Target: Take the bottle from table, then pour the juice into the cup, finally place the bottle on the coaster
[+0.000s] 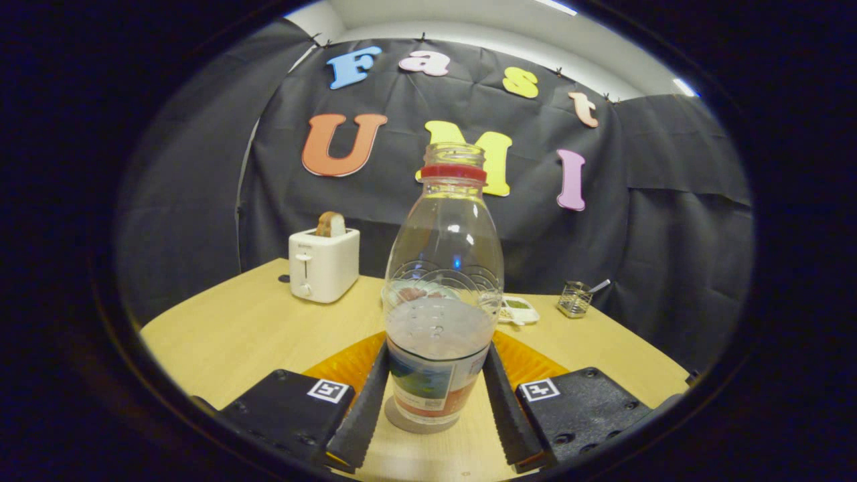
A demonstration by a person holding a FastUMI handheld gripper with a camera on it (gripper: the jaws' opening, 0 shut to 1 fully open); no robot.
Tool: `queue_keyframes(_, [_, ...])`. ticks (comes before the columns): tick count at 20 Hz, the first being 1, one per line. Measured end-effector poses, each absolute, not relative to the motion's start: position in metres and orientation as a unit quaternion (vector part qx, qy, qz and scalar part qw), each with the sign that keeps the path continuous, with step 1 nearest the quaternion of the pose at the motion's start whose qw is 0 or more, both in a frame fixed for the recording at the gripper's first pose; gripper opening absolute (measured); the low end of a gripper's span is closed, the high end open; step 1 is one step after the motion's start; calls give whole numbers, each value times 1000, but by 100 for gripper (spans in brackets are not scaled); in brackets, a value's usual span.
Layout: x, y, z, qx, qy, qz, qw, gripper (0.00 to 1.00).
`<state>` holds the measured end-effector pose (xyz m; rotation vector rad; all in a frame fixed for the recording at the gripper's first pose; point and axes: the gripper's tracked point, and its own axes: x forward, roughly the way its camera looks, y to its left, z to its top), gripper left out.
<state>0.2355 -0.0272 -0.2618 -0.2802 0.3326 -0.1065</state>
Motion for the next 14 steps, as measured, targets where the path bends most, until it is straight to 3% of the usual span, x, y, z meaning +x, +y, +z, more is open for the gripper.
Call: queue_keyframes(14, [256,-48,-325,-134,211,-59,966,83])
